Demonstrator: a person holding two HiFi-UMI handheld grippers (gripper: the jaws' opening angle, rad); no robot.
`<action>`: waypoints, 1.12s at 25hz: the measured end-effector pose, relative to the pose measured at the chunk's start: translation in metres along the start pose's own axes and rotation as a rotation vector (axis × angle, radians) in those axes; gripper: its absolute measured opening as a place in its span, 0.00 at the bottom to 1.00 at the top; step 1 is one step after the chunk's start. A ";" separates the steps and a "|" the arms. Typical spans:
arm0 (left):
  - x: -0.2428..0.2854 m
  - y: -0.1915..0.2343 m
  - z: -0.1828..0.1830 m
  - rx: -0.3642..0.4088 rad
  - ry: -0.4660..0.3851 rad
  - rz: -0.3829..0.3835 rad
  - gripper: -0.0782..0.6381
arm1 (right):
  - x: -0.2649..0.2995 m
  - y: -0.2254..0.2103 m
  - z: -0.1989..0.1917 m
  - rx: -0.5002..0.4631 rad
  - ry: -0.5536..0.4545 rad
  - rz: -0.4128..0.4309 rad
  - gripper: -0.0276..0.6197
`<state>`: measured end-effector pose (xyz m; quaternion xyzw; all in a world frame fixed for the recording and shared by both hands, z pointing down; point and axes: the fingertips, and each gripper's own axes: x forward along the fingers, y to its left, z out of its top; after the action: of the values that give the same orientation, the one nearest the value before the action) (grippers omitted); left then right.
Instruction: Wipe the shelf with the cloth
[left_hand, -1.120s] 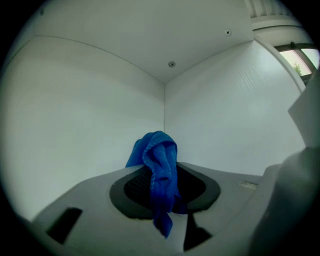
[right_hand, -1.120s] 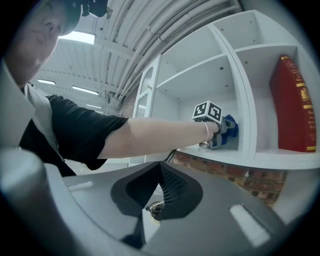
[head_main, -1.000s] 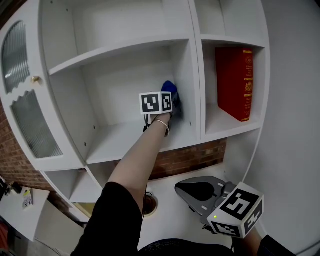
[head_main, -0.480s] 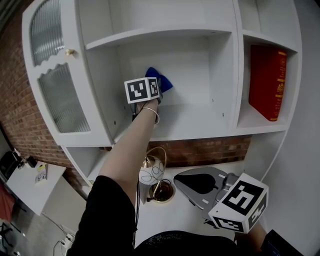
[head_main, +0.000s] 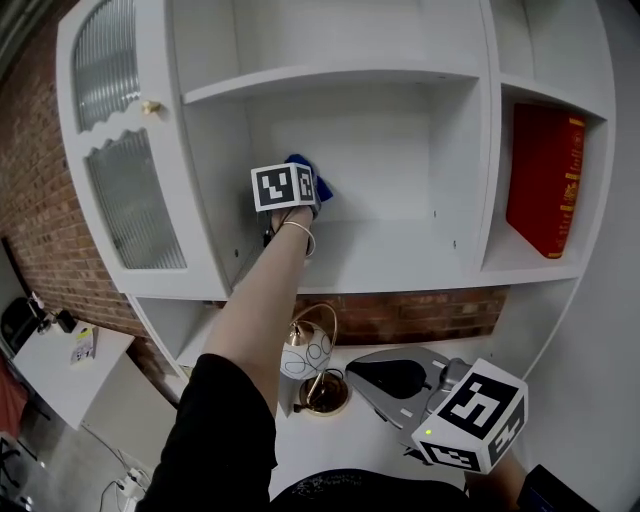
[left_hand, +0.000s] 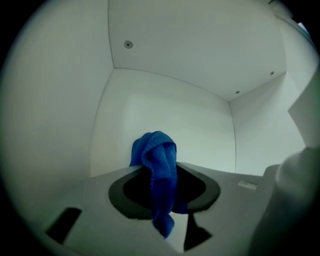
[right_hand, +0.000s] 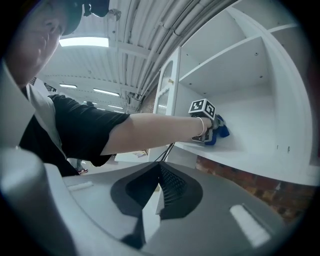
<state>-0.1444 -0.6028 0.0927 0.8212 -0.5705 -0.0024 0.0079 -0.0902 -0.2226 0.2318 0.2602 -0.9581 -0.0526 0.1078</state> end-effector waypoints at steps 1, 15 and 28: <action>0.004 -0.007 0.000 0.004 0.001 -0.007 0.28 | -0.001 -0.003 -0.001 0.005 -0.001 -0.004 0.05; 0.048 -0.166 -0.036 0.129 0.154 -0.385 0.27 | -0.024 -0.023 -0.010 0.047 -0.028 -0.050 0.05; 0.058 -0.215 -0.023 0.188 0.116 -0.444 0.28 | -0.058 -0.049 -0.019 0.099 -0.059 -0.116 0.05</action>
<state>0.0777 -0.5814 0.1126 0.9224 -0.3723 0.0964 -0.0365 -0.0134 -0.2363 0.2323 0.3186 -0.9456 -0.0190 0.0631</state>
